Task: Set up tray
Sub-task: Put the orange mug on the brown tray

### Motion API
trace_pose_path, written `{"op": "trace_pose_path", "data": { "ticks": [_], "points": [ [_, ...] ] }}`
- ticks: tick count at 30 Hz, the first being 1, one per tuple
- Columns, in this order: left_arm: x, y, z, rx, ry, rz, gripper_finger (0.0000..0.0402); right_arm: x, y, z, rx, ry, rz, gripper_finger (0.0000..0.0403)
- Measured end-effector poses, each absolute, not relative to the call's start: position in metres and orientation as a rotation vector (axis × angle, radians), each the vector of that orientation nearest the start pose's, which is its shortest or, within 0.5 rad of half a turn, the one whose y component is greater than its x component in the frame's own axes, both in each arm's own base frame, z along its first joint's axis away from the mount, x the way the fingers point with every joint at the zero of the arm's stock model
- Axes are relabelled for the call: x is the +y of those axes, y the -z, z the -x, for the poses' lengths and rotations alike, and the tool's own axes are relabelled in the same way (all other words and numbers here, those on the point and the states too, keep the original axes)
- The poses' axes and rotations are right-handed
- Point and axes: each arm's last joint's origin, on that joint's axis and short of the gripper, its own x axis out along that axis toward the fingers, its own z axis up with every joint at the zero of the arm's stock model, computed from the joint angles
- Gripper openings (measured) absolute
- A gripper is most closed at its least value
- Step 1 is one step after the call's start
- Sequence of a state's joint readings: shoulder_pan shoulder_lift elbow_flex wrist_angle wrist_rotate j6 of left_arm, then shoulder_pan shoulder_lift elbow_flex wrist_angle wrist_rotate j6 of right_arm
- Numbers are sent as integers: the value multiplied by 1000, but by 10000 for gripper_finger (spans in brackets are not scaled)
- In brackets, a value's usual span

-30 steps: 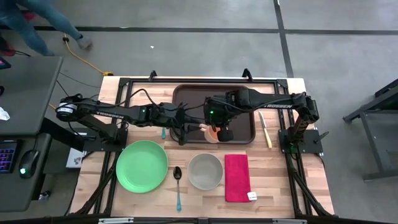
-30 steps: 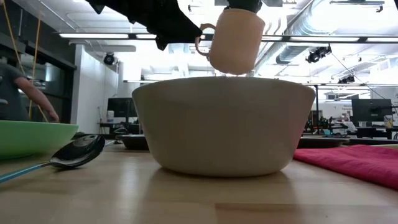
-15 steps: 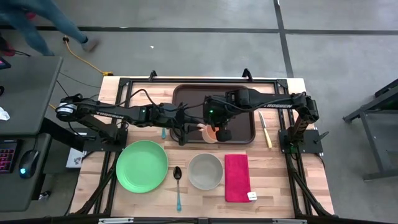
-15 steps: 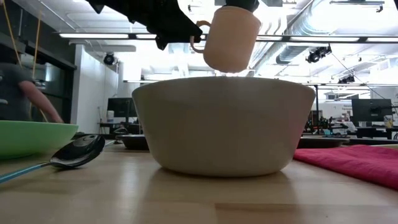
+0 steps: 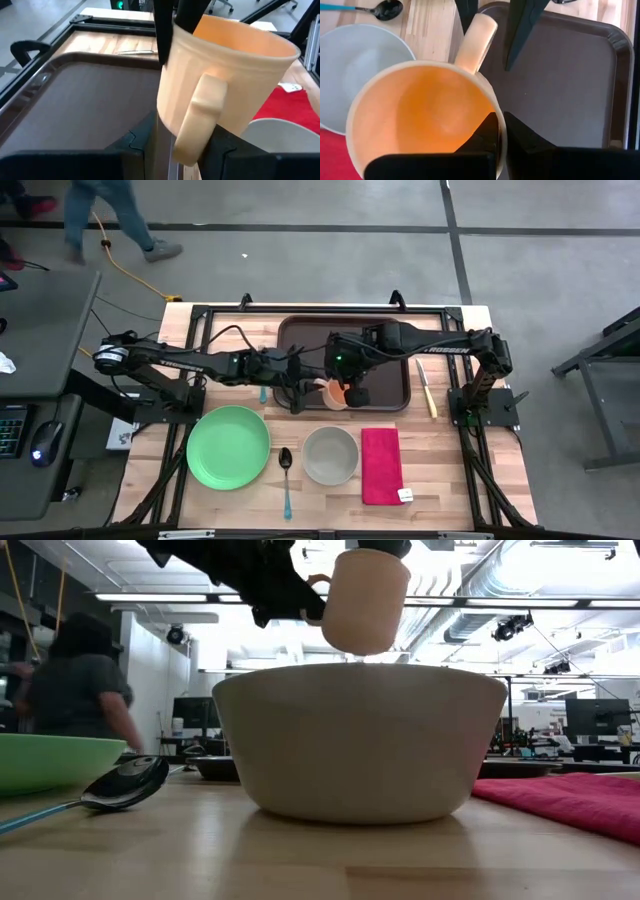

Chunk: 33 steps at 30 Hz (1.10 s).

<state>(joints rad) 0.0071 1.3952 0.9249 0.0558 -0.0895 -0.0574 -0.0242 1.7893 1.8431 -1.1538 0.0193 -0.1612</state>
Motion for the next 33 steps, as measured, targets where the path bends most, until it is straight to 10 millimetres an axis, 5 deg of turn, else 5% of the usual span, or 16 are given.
{"op": "trace_pose_path", "data": {
  "ticks": [10,20,33],
  "points": [
    [5,-269,-308,397,-116,37,53,-9,-348,-362,1109,-45,130,1],
    [5,-270,-309,378,-119,38,93,-9,-348,-361,1118,-50,140,0],
    [6,-270,-308,380,-140,33,52,-9,-347,-360,1125,-46,134,1]
  ]
}}
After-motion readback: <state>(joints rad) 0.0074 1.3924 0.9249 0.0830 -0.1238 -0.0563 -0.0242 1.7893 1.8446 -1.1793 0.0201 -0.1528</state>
